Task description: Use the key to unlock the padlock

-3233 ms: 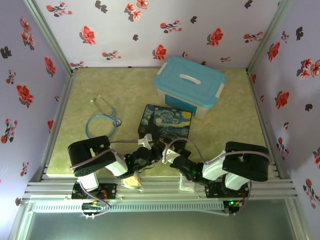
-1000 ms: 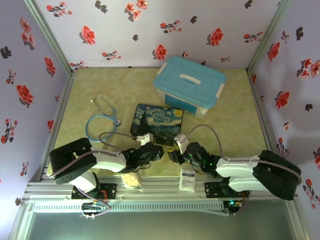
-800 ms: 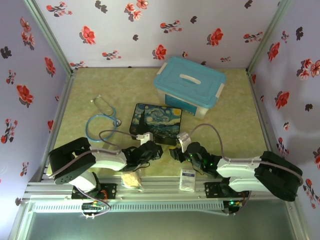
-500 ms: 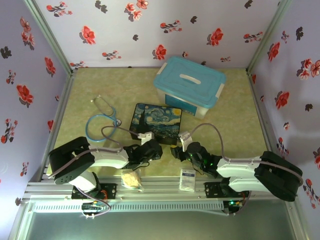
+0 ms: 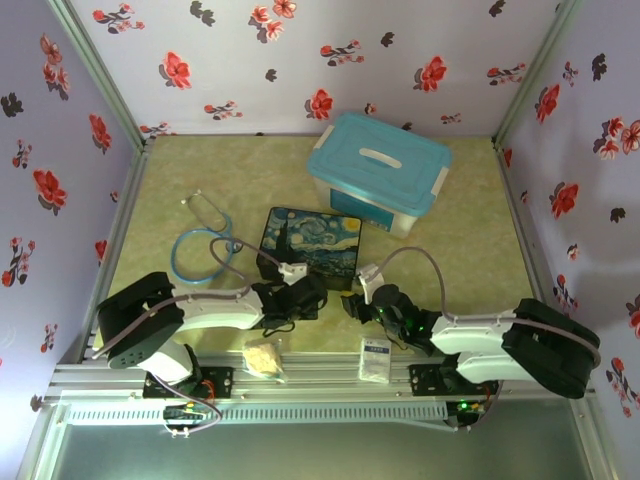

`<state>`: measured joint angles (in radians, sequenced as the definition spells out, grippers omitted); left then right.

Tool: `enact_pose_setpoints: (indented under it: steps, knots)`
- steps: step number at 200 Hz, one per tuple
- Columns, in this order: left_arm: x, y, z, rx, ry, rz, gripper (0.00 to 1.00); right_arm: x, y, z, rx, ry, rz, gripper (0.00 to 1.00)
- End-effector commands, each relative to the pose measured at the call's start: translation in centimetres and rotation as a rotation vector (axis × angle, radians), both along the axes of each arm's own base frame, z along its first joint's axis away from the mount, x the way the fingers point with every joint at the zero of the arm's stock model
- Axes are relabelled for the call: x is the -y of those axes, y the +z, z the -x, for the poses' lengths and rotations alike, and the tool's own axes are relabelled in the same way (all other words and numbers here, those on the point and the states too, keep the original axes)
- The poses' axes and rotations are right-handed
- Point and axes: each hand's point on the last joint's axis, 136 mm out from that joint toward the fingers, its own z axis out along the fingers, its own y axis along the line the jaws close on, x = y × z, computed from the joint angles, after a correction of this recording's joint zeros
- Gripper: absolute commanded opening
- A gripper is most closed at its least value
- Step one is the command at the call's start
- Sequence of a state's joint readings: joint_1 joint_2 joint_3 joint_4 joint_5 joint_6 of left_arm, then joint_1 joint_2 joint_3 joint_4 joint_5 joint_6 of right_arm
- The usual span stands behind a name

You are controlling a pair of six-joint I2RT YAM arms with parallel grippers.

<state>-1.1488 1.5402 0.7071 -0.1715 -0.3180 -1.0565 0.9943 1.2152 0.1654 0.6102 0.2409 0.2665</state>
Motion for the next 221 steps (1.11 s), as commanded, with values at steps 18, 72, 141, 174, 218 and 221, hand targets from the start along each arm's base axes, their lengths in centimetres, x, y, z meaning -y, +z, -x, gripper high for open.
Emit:
enact_pose_setpoints:
  steps: [18,72,141,174,218,221]
  knots:
    - [-2.0,0.0,-0.3,0.026,-0.031,-0.181,0.23,0.4,0.0,-0.5,0.01,-0.031,-0.007,0.49]
    - [-2.0,-0.7,-0.3,0.004,-0.051,-0.235,0.23,0.5,0.0,-0.5,0.009,-0.035,-0.008,0.49]
    - [-2.3,-0.4,-0.2,0.015,-0.064,-0.305,0.3,0.5,-0.2,-0.5,0.005,-0.034,-0.007,0.49]
    - [-1.8,0.9,0.0,0.063,-0.09,-0.402,0.3,0.4,-0.4,-0.5,0.0,-0.029,-0.002,0.49]
    - [-0.9,1.0,0.4,0.059,-0.113,-0.413,0.33,0.4,-0.5,-0.5,-0.002,-0.031,-0.002,0.49]
    - [-0.8,1.1,0.5,0.063,-0.115,-0.413,0.32,0.4,-0.5,-0.5,-0.002,-0.03,-0.003,0.49]
